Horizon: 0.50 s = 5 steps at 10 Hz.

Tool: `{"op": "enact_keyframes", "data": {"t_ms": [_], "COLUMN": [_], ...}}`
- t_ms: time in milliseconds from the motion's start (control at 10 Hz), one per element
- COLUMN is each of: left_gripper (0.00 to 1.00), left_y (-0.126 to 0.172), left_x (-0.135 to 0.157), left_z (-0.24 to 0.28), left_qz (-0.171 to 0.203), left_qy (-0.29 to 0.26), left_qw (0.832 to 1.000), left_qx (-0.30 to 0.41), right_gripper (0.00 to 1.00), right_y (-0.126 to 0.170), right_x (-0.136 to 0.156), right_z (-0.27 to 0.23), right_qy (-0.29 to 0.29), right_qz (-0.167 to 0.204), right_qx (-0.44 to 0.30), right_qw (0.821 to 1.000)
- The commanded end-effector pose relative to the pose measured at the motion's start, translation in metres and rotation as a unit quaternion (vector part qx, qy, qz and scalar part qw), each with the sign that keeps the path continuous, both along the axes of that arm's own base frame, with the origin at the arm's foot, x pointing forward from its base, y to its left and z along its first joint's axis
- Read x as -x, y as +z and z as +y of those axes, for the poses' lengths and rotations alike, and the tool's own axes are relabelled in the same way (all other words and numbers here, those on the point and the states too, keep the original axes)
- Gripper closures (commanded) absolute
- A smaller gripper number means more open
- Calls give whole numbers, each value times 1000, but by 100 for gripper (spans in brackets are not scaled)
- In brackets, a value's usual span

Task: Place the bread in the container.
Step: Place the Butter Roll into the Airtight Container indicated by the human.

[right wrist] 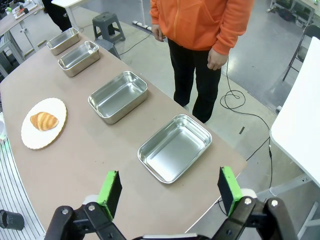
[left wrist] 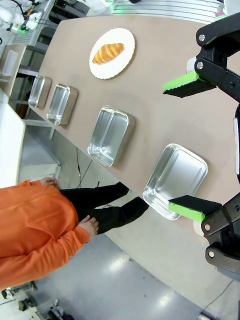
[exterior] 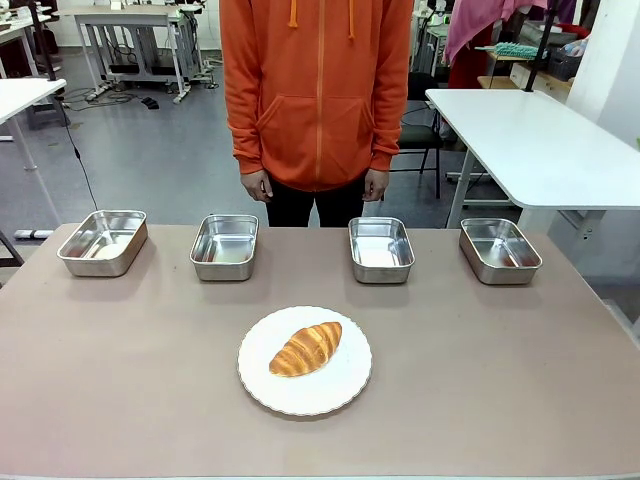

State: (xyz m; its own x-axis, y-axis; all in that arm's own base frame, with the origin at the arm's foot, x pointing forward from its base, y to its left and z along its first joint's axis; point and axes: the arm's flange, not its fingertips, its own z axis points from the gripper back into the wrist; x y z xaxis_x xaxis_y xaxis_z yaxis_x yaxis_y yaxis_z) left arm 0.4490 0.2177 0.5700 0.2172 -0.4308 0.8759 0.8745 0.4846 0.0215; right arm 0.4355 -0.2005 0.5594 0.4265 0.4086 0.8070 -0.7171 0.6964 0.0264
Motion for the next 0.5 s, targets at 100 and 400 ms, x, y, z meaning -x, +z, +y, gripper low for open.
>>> {"op": "enact_keyframes", "data": {"t_ms": [100, 400], "left_gripper": [0, 0], "left_y": [1, 1], "left_x": [1, 1], "left_z": [1, 1], "left_qz": [-3, -3], "left_qy": [-6, -6], "left_qw": [1000, 1000], "left_qx": [2, 2], "right_gripper": [0, 0], "right_y": [-1, -1], "right_x": [-2, -2], "right_z": [0, 0], "right_qy": [6, 6], "right_qz": [-12, -12], "right_qx": [-7, -7], "right_qw": [1000, 1000]}}
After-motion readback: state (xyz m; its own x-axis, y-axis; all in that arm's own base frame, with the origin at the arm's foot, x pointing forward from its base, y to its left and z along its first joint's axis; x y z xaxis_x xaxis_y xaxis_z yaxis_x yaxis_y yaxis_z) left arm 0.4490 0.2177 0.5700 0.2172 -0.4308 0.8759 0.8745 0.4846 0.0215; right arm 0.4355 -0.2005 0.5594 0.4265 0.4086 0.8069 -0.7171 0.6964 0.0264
